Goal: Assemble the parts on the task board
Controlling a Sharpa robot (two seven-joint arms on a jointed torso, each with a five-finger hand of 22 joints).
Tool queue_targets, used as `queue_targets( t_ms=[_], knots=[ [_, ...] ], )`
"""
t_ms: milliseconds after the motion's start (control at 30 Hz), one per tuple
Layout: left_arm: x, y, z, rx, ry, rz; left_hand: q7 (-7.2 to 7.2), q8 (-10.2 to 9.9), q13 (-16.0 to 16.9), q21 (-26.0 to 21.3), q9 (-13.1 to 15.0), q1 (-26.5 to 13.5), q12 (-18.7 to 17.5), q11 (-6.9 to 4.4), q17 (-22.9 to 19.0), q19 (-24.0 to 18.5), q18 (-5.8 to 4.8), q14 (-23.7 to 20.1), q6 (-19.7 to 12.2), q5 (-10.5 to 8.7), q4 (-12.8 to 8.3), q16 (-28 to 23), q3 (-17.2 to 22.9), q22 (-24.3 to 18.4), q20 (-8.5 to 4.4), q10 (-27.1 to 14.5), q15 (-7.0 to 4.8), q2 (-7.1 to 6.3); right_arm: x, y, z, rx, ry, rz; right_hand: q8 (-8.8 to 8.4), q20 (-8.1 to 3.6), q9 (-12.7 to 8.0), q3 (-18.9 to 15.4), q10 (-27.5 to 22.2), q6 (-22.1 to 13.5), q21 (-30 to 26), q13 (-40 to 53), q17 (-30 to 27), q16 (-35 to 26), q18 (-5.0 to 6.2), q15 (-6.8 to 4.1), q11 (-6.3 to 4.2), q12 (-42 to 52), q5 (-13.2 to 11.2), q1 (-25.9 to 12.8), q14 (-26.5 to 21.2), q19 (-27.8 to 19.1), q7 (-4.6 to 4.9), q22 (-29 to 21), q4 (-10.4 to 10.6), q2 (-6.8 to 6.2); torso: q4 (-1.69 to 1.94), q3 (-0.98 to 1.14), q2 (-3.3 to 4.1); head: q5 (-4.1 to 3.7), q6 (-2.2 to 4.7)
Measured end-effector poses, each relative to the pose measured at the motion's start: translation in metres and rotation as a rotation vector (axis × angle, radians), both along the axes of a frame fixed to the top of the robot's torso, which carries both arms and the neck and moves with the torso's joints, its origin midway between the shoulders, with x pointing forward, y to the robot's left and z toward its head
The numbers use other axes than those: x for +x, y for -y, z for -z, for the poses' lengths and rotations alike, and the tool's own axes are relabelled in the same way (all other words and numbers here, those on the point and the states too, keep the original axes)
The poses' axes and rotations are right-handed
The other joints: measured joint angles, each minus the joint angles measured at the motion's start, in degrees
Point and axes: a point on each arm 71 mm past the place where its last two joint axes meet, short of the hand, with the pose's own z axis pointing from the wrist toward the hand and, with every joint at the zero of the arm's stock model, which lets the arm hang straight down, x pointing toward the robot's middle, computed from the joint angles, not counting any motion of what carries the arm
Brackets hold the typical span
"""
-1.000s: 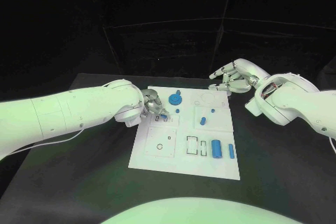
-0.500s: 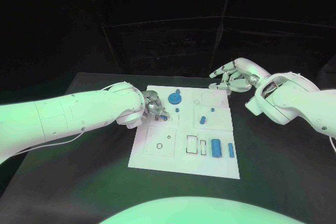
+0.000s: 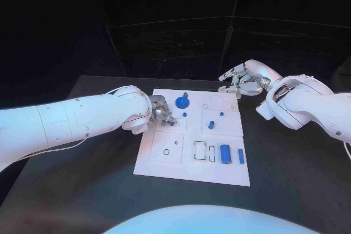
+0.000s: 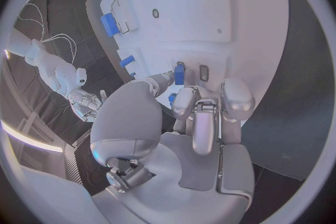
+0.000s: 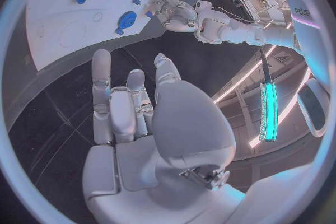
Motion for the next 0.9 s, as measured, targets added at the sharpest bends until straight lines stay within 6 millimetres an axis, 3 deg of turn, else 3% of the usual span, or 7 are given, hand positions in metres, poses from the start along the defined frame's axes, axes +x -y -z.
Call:
queue_targets(
  t_ms=[667,900],
  knots=[
    [0.0021,0.0014,-0.0003,0.026,-0.016,0.026,-0.02,0.3,-0.1,0.0,0.0,-0.4,0.0,0.01,0.0,0.0,0.00,0.0,0.1,-0.27,0.0,0.0,0.0,0.0,0.00,0.0,0.00,-0.25,-0.0001,-0.0002,0.0000,0.000,-0.001,0.000,0.21,-0.21,0.0,-0.2,0.0,0.0,-0.3,-0.3,0.0,0.0,0.00,-0.21,0.00,0.0,0.3,0.5,-0.2,0.2,0.00,-0.3,0.2,0.08,0.01,-0.02,0.04,-0.06,-0.08],
    [0.0031,0.0035,0.0004,0.033,-0.016,0.028,-0.66,0.9,0.0,0.0,0.1,-4.7,0.0,-0.31,0.0,0.0,0.00,0.0,0.9,-0.43,-4.3,0.0,3.1,0.1,0.00,0.3,0.00,-1.18,-0.0002,-0.0003,0.0000,0.000,-0.001,0.000,0.39,-0.21,0.0,-0.2,0.0,0.0,-0.6,-0.6,0.0,-0.3,-0.01,-0.22,0.00,-0.2,1.2,0.9,-0.2,0.2,0.00,-0.4,0.2,0.45,0.01,-0.02,-0.04,0.03,-0.03]
  ],
)
